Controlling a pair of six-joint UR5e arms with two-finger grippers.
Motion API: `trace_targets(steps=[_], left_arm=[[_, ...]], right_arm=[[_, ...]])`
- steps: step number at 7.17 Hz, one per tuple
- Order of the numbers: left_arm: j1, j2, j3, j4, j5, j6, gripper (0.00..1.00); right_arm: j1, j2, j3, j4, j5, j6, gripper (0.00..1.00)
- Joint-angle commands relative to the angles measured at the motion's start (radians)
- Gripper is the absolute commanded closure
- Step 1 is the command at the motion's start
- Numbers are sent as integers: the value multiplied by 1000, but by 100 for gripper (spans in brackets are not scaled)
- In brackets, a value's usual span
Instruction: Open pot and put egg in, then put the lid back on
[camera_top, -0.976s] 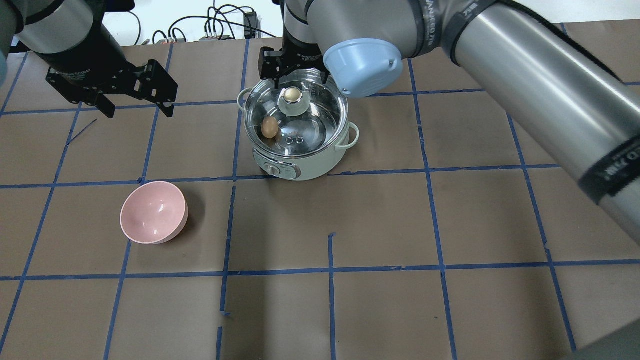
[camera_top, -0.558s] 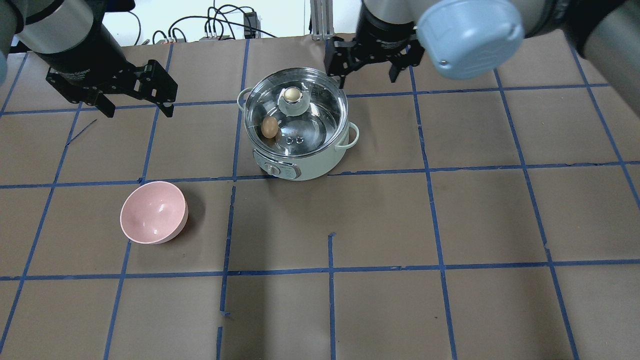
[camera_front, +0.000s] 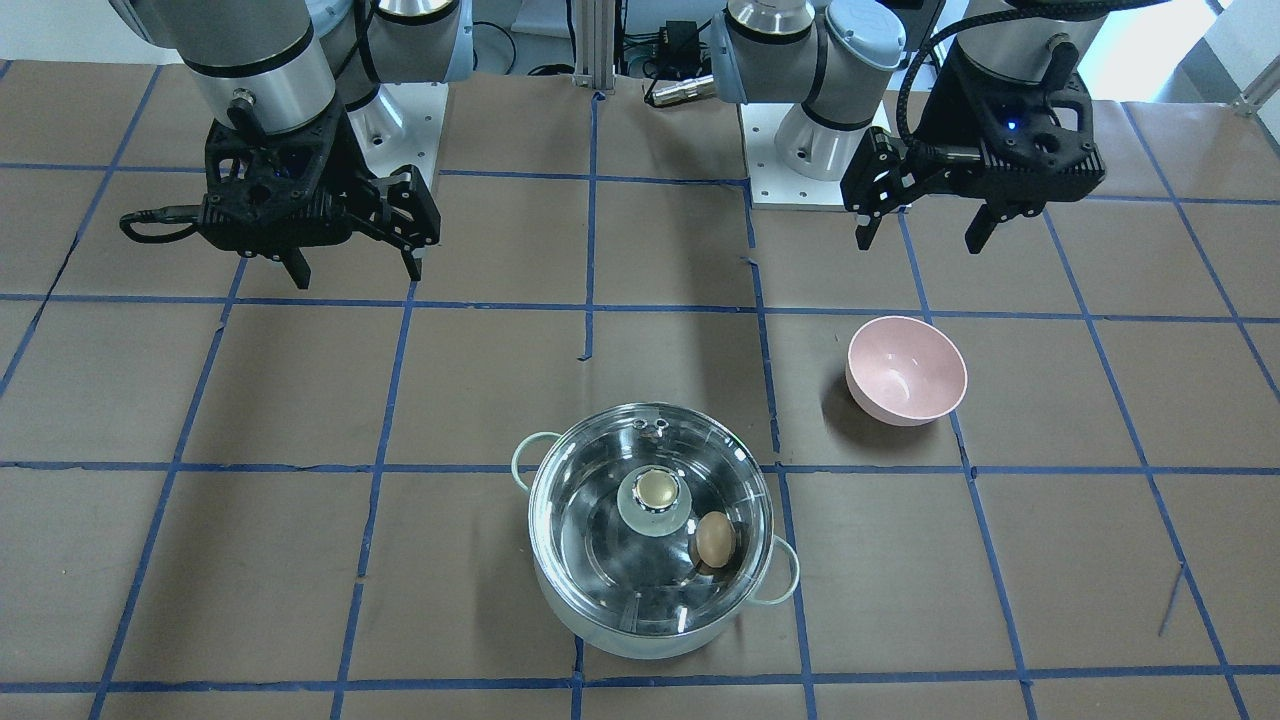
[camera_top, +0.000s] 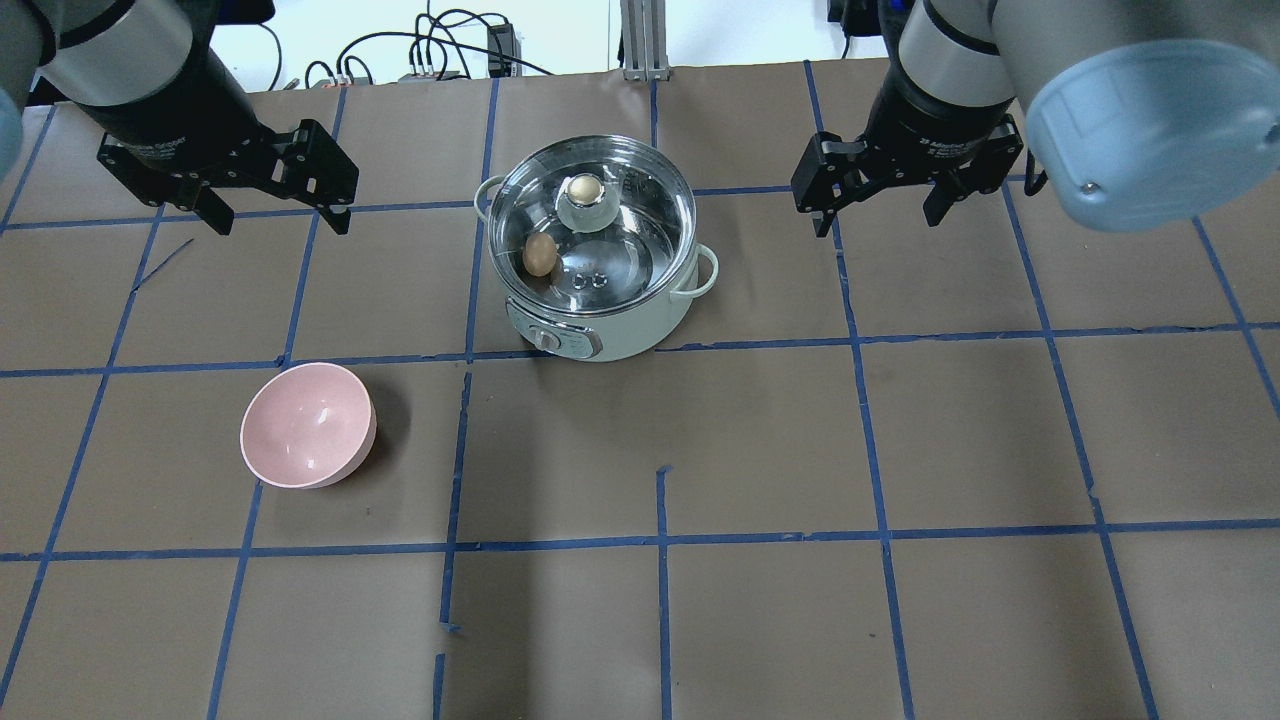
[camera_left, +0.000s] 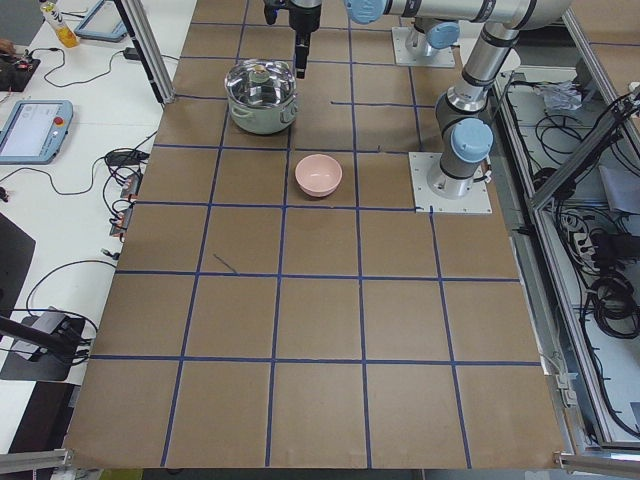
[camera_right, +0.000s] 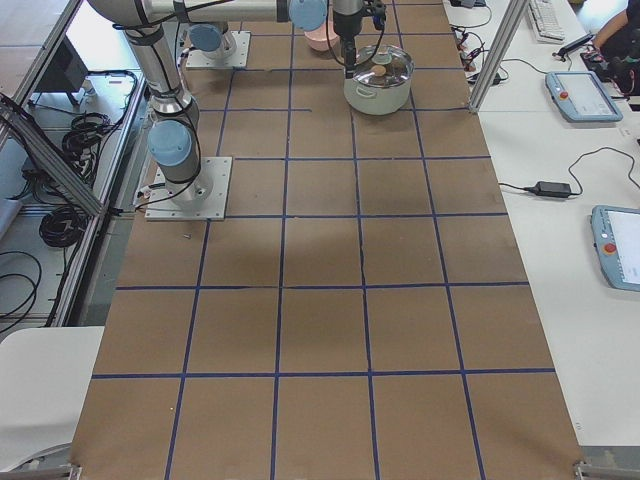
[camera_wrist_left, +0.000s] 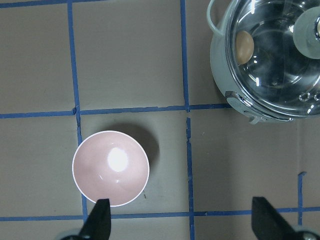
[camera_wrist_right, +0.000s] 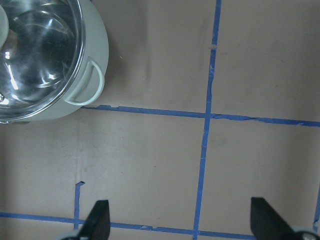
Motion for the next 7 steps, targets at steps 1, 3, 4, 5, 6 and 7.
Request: trace_targets(steps=[1, 3, 4, 5, 6, 7], left_arm=[[0, -1, 0, 0, -2, -3, 0], [0, -1, -1, 0, -2, -3, 0], [0, -1, -2, 0, -2, -2, 0], [0, -1, -2, 0, -2, -3, 0], [0, 1, -2, 0, -2, -3, 0], [0, -1, -3, 0, -2, -2, 0]], right_arm=[[-5, 1, -9, 23, -2, 38, 0], [-9, 3, -11, 27, 4, 49, 0], [-8, 3, -9, 24, 4, 47, 0], [-6, 4, -8, 19, 5, 47, 0], [-6, 7, -8, 13, 7, 47, 0], [-6, 7, -8, 11, 5, 47, 0]])
